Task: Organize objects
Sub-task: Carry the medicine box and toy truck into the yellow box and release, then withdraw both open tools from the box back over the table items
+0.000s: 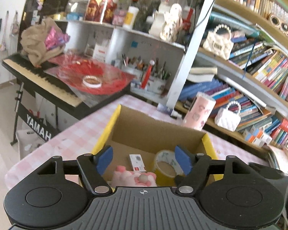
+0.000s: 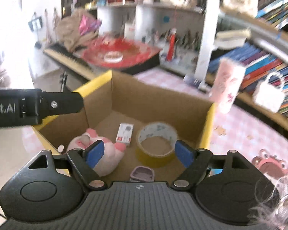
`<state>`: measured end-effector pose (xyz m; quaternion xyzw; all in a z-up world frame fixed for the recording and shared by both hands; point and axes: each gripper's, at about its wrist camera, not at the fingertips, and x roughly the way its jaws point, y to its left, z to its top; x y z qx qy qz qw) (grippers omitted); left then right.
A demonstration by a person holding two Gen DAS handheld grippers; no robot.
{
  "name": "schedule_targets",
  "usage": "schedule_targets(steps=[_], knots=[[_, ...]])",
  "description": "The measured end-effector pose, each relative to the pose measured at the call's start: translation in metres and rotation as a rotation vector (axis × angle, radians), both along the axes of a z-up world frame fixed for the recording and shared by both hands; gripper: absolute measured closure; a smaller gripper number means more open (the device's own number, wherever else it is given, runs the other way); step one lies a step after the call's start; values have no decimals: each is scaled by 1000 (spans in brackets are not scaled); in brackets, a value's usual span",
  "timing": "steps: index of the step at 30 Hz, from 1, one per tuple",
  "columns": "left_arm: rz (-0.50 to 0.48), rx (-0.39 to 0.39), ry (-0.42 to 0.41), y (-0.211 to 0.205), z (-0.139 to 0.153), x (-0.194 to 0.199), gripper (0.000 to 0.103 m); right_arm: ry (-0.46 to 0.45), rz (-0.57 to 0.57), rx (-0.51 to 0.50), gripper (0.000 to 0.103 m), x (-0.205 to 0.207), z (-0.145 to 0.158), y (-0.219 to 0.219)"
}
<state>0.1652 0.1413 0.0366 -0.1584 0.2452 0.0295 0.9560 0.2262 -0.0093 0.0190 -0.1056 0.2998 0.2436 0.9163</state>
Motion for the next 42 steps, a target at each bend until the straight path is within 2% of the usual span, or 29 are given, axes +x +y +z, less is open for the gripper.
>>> schedule_targets(steps=[5, 10, 14, 17, 20, 25, 42], knots=[[12, 43, -44, -1, 9, -26, 25, -163, -67, 35, 21, -37, 15, -15], [-3, 72, -58, -3, 9, -53, 23, -218, -137, 61, 19, -70, 19, -28], [10, 112, -37, -6, -1, -78, 18, -194, -229, 64, 19, -97, 11, -32], [35, 116, 20, -8, -15, -98, 18, -148, -271, 47, 18, -116, 0, -31], [-6, 131, 78, -11, -25, -110, 17, -112, -287, 0, 18, -128, -11, -26], [-42, 170, 89, -13, -29, -130, 13, -69, -320, -5, 15, -154, -22, -27], [-248, 185, 156, -37, -47, -157, 12, -15, -528, -1, 11, -219, -35, -60]])
